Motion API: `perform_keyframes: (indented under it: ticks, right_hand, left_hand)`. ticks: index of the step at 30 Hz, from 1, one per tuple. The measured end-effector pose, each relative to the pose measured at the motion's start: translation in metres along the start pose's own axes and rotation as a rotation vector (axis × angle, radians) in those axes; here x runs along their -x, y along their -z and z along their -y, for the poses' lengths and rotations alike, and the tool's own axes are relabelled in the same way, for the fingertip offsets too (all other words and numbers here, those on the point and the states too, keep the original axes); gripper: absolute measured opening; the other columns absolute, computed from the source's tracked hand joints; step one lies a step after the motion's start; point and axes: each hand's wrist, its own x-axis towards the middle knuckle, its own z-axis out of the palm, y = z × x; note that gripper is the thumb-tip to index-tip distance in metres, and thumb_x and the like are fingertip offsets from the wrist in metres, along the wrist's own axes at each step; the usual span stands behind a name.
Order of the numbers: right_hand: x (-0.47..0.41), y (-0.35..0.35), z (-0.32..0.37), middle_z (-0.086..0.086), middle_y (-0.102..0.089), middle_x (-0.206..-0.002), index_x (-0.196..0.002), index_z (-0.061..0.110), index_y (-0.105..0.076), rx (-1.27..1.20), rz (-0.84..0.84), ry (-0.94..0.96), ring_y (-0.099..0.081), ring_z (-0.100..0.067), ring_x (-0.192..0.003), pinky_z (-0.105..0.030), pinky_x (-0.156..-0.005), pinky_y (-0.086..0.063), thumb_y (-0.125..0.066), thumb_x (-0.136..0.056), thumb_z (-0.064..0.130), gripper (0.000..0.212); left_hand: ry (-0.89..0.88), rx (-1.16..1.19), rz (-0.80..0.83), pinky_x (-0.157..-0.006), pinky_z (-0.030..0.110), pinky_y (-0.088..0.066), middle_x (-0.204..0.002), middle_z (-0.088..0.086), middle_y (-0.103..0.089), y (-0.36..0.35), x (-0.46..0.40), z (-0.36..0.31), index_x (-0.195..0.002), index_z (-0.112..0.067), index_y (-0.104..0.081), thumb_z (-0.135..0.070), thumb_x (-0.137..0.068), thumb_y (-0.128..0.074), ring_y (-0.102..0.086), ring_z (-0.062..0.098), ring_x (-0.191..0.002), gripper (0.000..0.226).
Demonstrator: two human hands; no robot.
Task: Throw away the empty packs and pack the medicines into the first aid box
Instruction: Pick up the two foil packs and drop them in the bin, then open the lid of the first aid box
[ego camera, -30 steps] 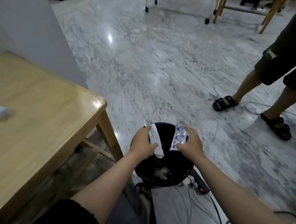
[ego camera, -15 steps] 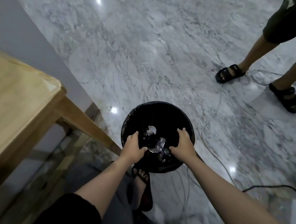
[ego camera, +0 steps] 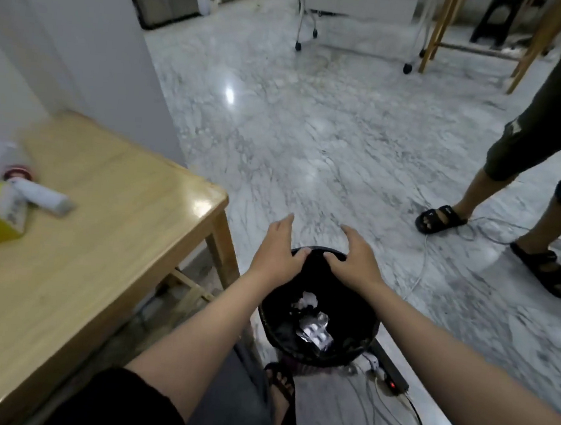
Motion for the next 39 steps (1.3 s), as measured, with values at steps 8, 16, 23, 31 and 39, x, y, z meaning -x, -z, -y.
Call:
perform_keyframes:
  ticks: [8, 16, 23, 31, 39]
  right_hand:
    - [0.038, 0.048, 0.141, -0.005, -0.045, -0.144, -0.142, 0.016, -0.034, -0.084, -0.162, 0.302, -0.041, -0.025, -0.133, -0.043, -0.108, -0.038, -0.066, -0.083, 0.030, 0.070]
    - [0.089, 0.002, 0.291, -0.006, -0.056, -0.133, -0.135, 0.014, -0.043, -0.147, -0.128, 0.652, -0.050, -0.023, -0.123, -0.037, -0.101, -0.040, -0.066, -0.083, 0.025, 0.058]
    - [0.141, -0.102, 0.407, -0.004, -0.062, -0.123, -0.127, 0.013, -0.054, -0.215, 0.080, 0.916, -0.055, -0.019, -0.113, -0.021, -0.089, -0.037, -0.068, -0.081, 0.020, 0.048]
    - [0.185, -0.202, 0.496, 0.000, -0.060, -0.127, -0.126, 0.023, -0.056, -0.260, 0.349, 1.136, -0.052, -0.022, -0.120, -0.038, -0.101, -0.042, -0.064, -0.082, 0.023, 0.045]
    - [0.192, -0.255, 0.534, 0.002, -0.051, -0.139, -0.127, 0.029, -0.056, -0.137, 0.395, 1.273, -0.038, -0.021, -0.127, -0.024, -0.098, -0.025, -0.061, -0.086, 0.028, 0.041]
  left_hand:
    - [-0.209, -0.055, -0.338, -0.103, 0.031, -0.037, -0.152, 0.007, -0.025, 0.135, 0.073, -0.055, -0.149, -0.018, -0.015, -0.035, -0.088, -0.057, -0.037, 0.022, -0.134, 0.075]
    - [-0.122, -0.141, -0.670, -0.102, 0.033, -0.036, -0.141, 0.008, -0.037, 0.264, 0.171, -0.004, -0.142, -0.015, -0.031, -0.035, -0.086, -0.058, -0.043, 0.023, -0.126, 0.065]
    - [0.085, -0.196, -0.891, -0.092, 0.021, -0.033, -0.136, 0.005, -0.041, 0.340, 0.268, 0.079, -0.138, -0.016, -0.036, -0.033, -0.085, -0.058, -0.045, 0.019, -0.123, 0.060]
    - [0.299, -0.323, -1.173, -0.095, 0.031, -0.040, -0.137, 0.004, -0.044, 0.396, 0.374, 0.164, -0.135, -0.017, -0.041, -0.030, -0.083, -0.060, -0.045, 0.022, -0.124, 0.057]
    - [0.404, -0.505, -1.132, -0.113, 0.047, -0.019, -0.151, -0.003, -0.033, 0.415, 0.420, 0.217, -0.137, -0.030, -0.042, -0.049, -0.069, -0.060, -0.026, 0.023, -0.140, 0.073]
